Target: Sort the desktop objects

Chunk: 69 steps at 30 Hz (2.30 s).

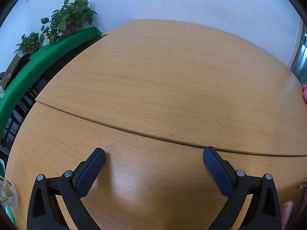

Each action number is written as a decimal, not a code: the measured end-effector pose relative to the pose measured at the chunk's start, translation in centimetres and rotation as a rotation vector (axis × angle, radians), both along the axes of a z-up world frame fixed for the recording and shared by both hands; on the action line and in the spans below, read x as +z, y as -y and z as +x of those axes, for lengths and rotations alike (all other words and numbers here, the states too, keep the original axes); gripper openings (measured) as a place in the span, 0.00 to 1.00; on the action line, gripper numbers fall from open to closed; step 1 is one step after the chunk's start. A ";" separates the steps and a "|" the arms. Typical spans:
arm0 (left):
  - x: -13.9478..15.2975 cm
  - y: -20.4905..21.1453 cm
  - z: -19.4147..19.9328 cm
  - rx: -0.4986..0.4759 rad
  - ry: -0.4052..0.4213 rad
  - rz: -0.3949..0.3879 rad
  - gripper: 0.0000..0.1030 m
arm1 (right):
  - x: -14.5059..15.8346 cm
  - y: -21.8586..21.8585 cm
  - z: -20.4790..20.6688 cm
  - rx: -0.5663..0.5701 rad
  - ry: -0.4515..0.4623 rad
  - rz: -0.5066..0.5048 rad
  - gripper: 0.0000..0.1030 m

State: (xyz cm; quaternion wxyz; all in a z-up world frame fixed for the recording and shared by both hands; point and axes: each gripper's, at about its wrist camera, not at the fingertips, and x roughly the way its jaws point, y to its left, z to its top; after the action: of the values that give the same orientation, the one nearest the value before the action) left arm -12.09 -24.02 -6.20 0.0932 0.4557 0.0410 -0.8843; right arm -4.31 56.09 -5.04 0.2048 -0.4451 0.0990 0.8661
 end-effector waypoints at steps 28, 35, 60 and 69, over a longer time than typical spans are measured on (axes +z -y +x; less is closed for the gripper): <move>0.0 0.0 0.1 -0.005 0.001 0.000 1.00 | 0.0 -0.1 0.6 0.001 -0.001 0.001 1.00; 0.0 0.0 0.1 -0.006 0.001 0.001 1.00 | -0.1 -0.1 0.6 0.002 -0.002 0.001 1.00; 0.0 0.0 0.1 -0.009 0.001 0.001 1.00 | -0.2 -0.1 0.8 0.003 -0.002 0.001 1.00; 0.0 0.0 0.1 -0.011 0.001 0.001 1.00 | -0.2 -0.1 0.9 0.005 -0.002 0.001 1.00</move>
State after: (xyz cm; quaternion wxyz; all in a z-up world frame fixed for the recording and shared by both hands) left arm -12.00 -23.99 -6.19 0.0884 0.4564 0.0389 -0.8845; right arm -3.41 56.18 -5.29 0.2030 -0.4444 0.0977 0.8671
